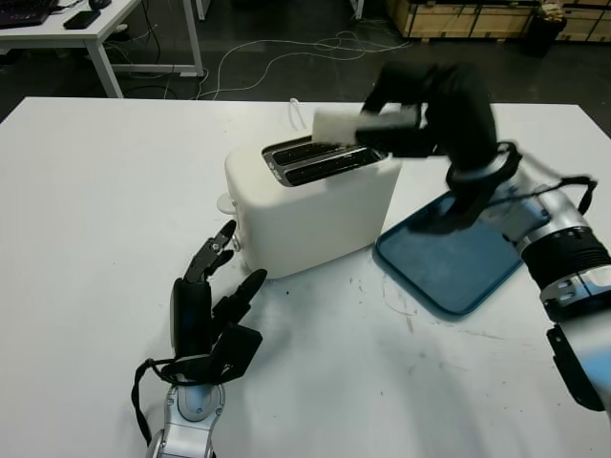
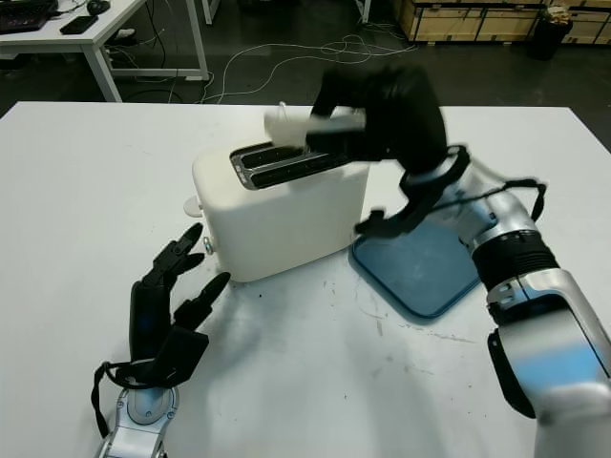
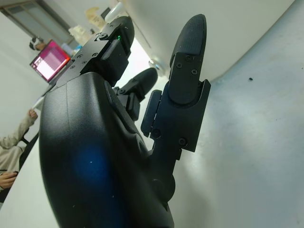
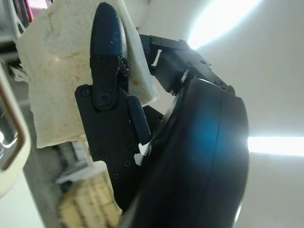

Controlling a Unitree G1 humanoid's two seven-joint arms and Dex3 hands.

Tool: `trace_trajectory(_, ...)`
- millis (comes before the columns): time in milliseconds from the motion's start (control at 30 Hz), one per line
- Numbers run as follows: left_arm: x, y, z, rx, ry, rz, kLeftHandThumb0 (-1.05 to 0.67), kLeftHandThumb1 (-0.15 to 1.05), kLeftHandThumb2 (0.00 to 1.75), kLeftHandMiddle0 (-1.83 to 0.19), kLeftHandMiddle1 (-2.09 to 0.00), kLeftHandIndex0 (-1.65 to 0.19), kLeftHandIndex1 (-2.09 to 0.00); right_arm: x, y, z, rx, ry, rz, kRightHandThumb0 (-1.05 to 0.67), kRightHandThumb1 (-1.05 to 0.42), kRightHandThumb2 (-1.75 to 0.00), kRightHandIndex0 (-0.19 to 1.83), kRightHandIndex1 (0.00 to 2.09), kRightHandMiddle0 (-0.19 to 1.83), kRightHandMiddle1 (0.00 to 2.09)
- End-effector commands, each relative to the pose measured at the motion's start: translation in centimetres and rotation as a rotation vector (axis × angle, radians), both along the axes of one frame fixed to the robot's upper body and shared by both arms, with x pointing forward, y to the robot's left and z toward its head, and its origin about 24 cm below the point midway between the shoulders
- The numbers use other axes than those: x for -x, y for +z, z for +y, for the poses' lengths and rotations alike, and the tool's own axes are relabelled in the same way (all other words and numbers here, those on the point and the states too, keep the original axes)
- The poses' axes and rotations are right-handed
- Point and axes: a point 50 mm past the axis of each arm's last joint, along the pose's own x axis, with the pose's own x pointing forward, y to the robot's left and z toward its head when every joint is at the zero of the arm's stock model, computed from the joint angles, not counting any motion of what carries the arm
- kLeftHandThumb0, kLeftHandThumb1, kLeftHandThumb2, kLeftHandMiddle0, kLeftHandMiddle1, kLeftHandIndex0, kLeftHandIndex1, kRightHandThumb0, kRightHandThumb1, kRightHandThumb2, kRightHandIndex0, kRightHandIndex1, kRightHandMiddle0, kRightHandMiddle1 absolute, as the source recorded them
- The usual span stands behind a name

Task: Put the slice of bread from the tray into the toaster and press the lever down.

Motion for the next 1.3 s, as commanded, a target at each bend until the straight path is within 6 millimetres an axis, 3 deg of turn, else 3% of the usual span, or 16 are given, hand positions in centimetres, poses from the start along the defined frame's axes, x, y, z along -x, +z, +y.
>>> trace_trajectory(0,-0.2,0.3,-0.2,-0.002,-0.004,-0.016,-0.58,0.92,0.13,-0.35,-0.80,-0.56,-0.01,-0.1,2.2,0.1,-0.061,0.036,0.034,-0.34,-0.92,-0.43,1.34,1.75,1.08,1.75)
trace_trajectory(333,-0.1,0.3,-0.2,-0.011,0.001,-0.009,-0.60,0.92,0.14,-0.36,-0.80,-0.56,-0.01,-2.6,6.2,-0.2,-0.050,0.197,0.431,-0.34,-0.92,-0.38,1.26,1.75,1.04,1.75)
trace_trajectory(500,0.1,0.2,-0.3,-0.008,0.002,-0.002,-0.61,0.92,0.16,-0.36,-0.78,-0.56,-0.01,-4.5,6.8,0.0,-0.081,0.338,0.701,-0.30,-0.92,-0.40,1.26,1.74,1.07,1.75)
trace_trajectory(633,0.2,0.1,-0.4,0.000,-0.003,-0.009,-0.61,0.92,0.17,-0.37,-0.78,-0.56,-0.01,-5.6,6.2,0.2,-0.056,0.425,0.896,-0.32,-0.92,-0.41,1.26,1.75,1.05,1.75)
trace_trajectory(767,0.3,0.0,-0.4,0.003,-0.004,-0.011,-0.61,0.92,0.18,-0.36,-0.79,-0.55,0.00,-6.3,4.6,0.1,-0.075,0.432,1.014,-0.37,-0.92,-0.31,1.21,1.75,1.01,1.74)
trace_trajectory(1267,0.3,-0.1,-0.4,0.011,0.000,-0.004,-0.59,0.92,0.16,-0.35,-0.84,-0.56,0.00,-7.0,1.1,0.0,-0.056,0.282,1.080,-0.52,-0.92,-0.24,1.06,1.75,0.87,1.74)
